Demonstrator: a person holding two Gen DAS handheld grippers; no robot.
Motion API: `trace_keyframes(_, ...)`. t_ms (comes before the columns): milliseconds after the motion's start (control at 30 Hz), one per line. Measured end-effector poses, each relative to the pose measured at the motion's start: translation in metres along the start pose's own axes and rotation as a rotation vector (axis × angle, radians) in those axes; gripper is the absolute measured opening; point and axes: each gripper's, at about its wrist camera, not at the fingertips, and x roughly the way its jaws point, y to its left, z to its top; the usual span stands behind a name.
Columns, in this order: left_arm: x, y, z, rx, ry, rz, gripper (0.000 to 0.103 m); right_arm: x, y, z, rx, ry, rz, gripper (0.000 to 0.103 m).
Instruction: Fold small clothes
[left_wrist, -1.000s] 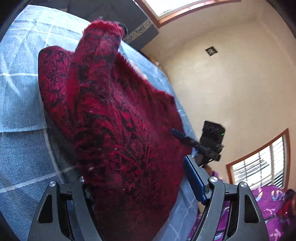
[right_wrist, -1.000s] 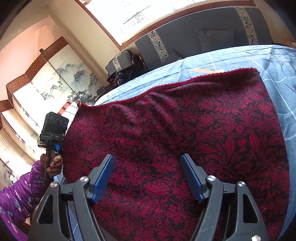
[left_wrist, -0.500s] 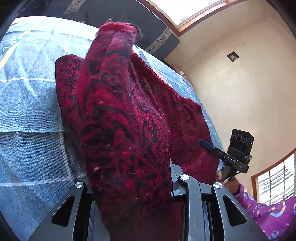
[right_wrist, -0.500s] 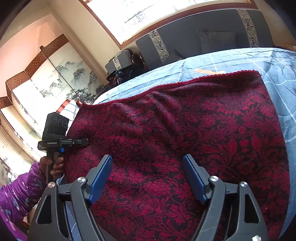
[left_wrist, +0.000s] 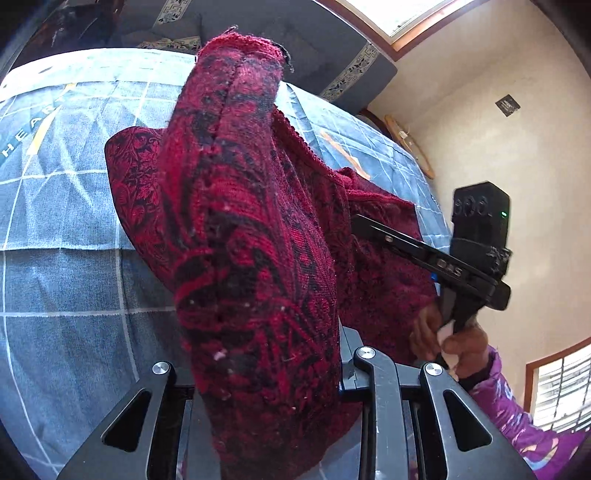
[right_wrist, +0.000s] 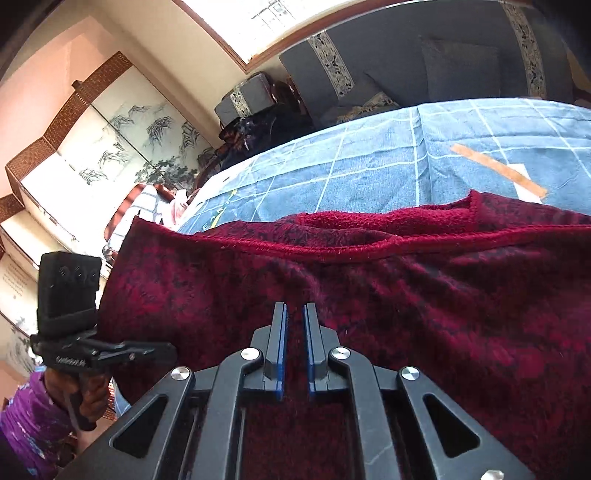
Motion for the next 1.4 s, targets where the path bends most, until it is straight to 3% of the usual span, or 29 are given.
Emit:
trace_keyframes(100,-0.003,-0.02,0.004,-0.017,0.02,0.004,0.026,0.028,-0.016,0.013,0.054,0.033,-0.01,0.006)
trace_keyframes(200,-0.002,-0.046,0.007,-0.052,0.032,-0.027,0.024,0.044,-0.036,0.018,0.162,0.048,0.041,0.0)
trace_keyframes(400,0.025,-0.103,0.019,-0.1,0.049,-0.109,0.024,0.042,-0.052,0.016,0.232,0.055,0.123,0.0)
trace_keyframes(433,0.031,-0.111,0.021,-0.112,0.048,-0.131,0.024,0.034,-0.059,0.017,0.256,0.044,0.153,0.0)
trace_keyframes(500,0.043,-0.128,0.023,-0.113,0.042,-0.177,0.024,0.005,-0.077,0.018,0.3,-0.018,0.159,0.01)
trace_keyframes(600,0.066,-0.147,0.027,-0.147,0.039,-0.262,0.024,-0.051,-0.102,0.011,0.315,-0.106,0.172,0.01)
trace_keyframes(700,0.096,-0.166,0.03,-0.137,0.059,-0.328,0.024,-0.088,-0.118,-0.004,0.293,-0.125,0.172,0.011)
trace_keyframes(800,0.129,-0.175,0.029,-0.145,0.089,-0.408,0.039,-0.101,-0.137,-0.023,0.303,-0.113,0.135,0.012)
trace_keyframes(867,0.144,-0.178,0.026,-0.13,0.083,-0.436,0.057,-0.106,-0.157,-0.035,0.353,-0.119,0.158,0.013)
trace_keyframes(933,0.152,-0.178,0.022,-0.137,0.078,-0.482,0.063,-0.108,-0.176,-0.043,0.411,-0.132,0.202,0.013)
trace_keyframes(1067,0.14,-0.191,0.018,-0.032,0.018,-0.537,0.073,-0.108,-0.192,-0.05,0.46,-0.139,0.257,0.014)
trace_keyframes(1133,0.14,-0.203,0.02,0.056,0.009,-0.576,0.077,-0.111,-0.193,-0.05,0.449,-0.149,0.267,0.022)
trace_keyframes(1300,0.157,-0.23,0.034,0.158,-0.035,-0.557,0.077,-0.124,-0.204,-0.058,0.483,-0.178,0.277,0.026)
trace_keyframes(1400,0.151,-0.255,0.032,0.209,-0.025,-0.642,0.077,-0.141,-0.209,-0.063,0.476,-0.196,0.238,0.032)
